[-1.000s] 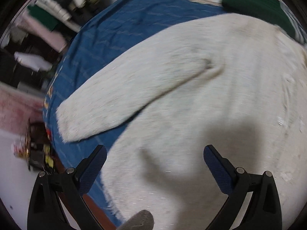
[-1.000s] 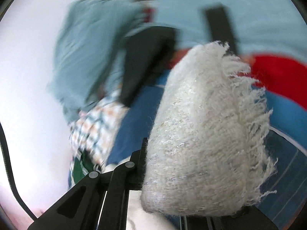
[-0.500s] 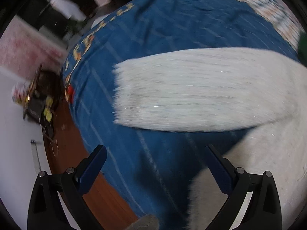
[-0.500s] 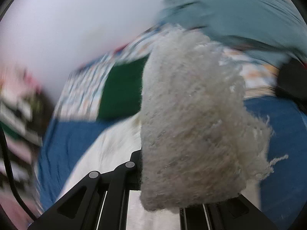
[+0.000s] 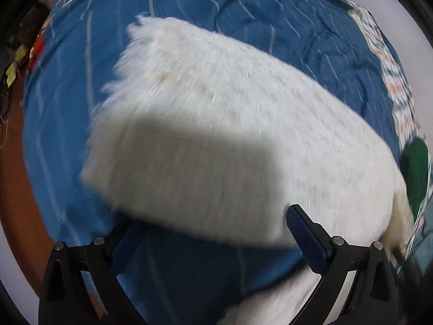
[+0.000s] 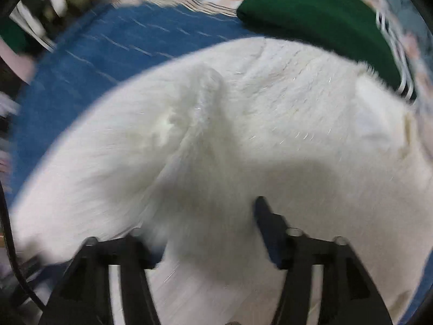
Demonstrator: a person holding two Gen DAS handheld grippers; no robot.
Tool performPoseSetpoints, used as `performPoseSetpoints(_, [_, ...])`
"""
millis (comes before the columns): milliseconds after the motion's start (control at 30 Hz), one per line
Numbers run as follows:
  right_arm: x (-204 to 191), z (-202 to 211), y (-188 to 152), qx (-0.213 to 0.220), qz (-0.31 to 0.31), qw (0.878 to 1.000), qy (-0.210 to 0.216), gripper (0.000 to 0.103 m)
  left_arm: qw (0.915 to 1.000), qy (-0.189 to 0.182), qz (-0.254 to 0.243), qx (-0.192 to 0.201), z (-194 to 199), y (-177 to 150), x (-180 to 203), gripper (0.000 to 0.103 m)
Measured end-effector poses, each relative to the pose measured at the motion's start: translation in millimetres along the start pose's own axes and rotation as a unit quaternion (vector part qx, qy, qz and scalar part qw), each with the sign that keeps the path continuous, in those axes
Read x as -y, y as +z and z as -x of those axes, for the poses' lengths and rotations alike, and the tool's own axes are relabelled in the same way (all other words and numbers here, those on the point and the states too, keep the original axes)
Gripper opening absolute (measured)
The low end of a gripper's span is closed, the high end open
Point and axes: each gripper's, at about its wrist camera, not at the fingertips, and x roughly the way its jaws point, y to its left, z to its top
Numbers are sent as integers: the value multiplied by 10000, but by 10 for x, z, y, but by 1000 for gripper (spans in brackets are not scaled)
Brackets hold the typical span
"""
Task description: Fold large clothes
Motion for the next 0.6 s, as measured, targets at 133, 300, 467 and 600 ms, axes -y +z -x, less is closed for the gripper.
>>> performPoseSetpoints(133, [476, 674, -375, 192, -826, 9955, 430, 64, 9990, 60, 371, 260, -47, 317, 44, 101])
performPoseSetpoints(300, [1550, 1033, -1075, 7, -2353, 9669, -985, 57, 9962, 293, 264, 771, 16, 650, 180, 35])
performPoseSetpoints(467, [2529, 688, -1662, -291, -3800, 9221, -670, 20, 9909, 420, -363, 1225, 155, 986, 495, 21])
performPoseSetpoints(600, [2950, 557, -1955, -213, -4498, 8873, -995, 17, 9865, 429, -720, 1404, 261, 1096, 686, 20])
